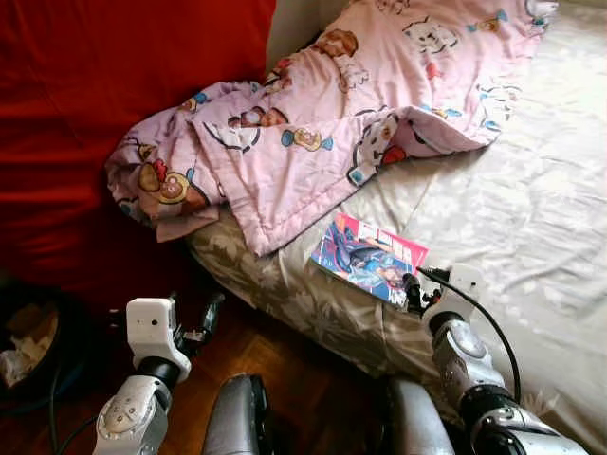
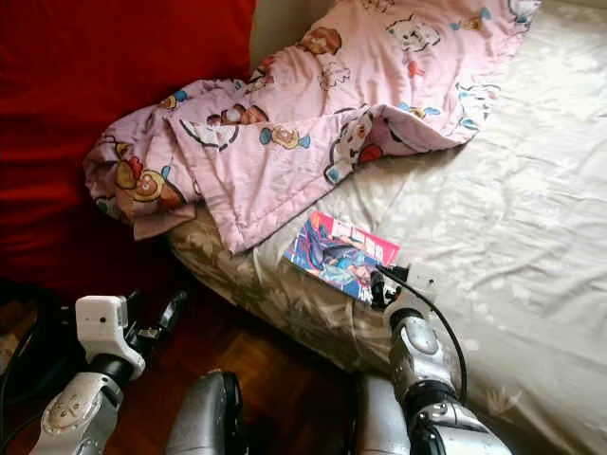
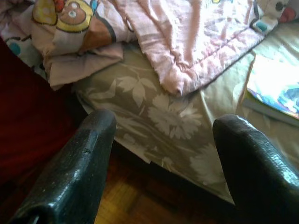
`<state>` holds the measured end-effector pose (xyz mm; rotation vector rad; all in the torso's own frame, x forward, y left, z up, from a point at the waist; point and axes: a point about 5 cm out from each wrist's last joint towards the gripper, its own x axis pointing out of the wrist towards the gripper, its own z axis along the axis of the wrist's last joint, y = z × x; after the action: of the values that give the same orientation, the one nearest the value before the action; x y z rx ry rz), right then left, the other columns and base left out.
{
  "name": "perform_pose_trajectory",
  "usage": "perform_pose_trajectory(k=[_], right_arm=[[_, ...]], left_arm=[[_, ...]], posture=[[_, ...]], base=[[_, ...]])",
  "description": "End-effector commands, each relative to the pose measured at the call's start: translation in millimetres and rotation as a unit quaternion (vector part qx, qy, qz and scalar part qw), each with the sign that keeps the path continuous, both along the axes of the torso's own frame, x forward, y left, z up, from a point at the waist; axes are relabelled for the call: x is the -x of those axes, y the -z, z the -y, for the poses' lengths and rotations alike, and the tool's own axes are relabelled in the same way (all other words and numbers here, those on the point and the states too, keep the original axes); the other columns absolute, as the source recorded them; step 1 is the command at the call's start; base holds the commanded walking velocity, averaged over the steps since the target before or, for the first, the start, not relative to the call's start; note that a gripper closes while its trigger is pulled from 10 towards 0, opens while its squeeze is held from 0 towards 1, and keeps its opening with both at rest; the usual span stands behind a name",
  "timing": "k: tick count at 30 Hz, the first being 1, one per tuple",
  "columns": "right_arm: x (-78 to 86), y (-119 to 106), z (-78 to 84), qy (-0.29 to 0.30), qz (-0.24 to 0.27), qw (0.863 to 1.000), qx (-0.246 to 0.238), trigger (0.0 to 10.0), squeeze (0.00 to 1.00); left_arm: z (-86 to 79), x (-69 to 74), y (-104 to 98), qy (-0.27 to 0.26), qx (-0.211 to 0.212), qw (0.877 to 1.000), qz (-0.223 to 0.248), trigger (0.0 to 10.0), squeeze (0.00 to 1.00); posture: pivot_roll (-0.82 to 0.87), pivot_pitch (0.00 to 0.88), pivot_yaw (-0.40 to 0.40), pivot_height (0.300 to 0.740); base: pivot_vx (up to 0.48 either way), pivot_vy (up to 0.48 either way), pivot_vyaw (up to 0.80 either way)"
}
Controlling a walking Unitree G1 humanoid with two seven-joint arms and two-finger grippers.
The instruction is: Clean up the room
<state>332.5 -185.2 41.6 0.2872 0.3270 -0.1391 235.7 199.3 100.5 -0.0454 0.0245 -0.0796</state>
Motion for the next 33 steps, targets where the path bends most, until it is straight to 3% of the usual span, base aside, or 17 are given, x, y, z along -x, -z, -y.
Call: perform_pose_trajectory(k=[1,9,10,11,12,33], right_arm=[[3.5,6.3,0.5,0.01,-0.016,1.0,-0.017,10.0,0.0],[0.5,3.6,0.6,0.012,-0.016,1.0,-0.021,10.0,0.0],[0.1,3.1,1.1,0.013,-0.015,1.0,-0.021,8.1,0.0],[0.1,3.1,1.1,0.013,-0.015,1.0,-0.021,8.1,0.0],[-0.3,2.4,1.5,0.015,-0.014,1.0,-0.023,0.0,0.0],[-2.6,0.4,4.6,0.016,-0.021,1.0,-0.016,0.0,0.0]], left_arm=[[-2.5,5.9,0.5,0.003,-0.002,1.0,-0.011,10.0,0.0],[-3.1,13.6,-0.6,0.005,-0.006,1.0,-0.022,10.0,0.0],[-3.1,14.0,-0.3,0.005,-0.006,1.0,-0.023,10.0,0.0],[-3.1,14.0,-0.3,0.005,-0.006,1.0,-0.023,10.0,0.0],[-3.2,14.0,0.1,0.005,-0.006,1.0,-0.024,10.0,0.0],[0.6,6.9,2.9,0.005,-0.012,1.0,-0.028,10.0,0.0]], posture=[[0.07,0.307,0.093,0.599],[0.08,0.336,0.102,0.599],[0.08,0.336,0.102,0.599],[0.08,0.336,0.102,0.599],[0.08,0.335,0.101,0.599],[0.07,0.298,0.085,0.599]], base=[[0.0,0.0,0.0],[0.0,0.0,0.0],[0.0,0.0,0.0],[0.0,0.0,0.0],[0.0,0.0,0.0],[0.0,0.0,0.0]])
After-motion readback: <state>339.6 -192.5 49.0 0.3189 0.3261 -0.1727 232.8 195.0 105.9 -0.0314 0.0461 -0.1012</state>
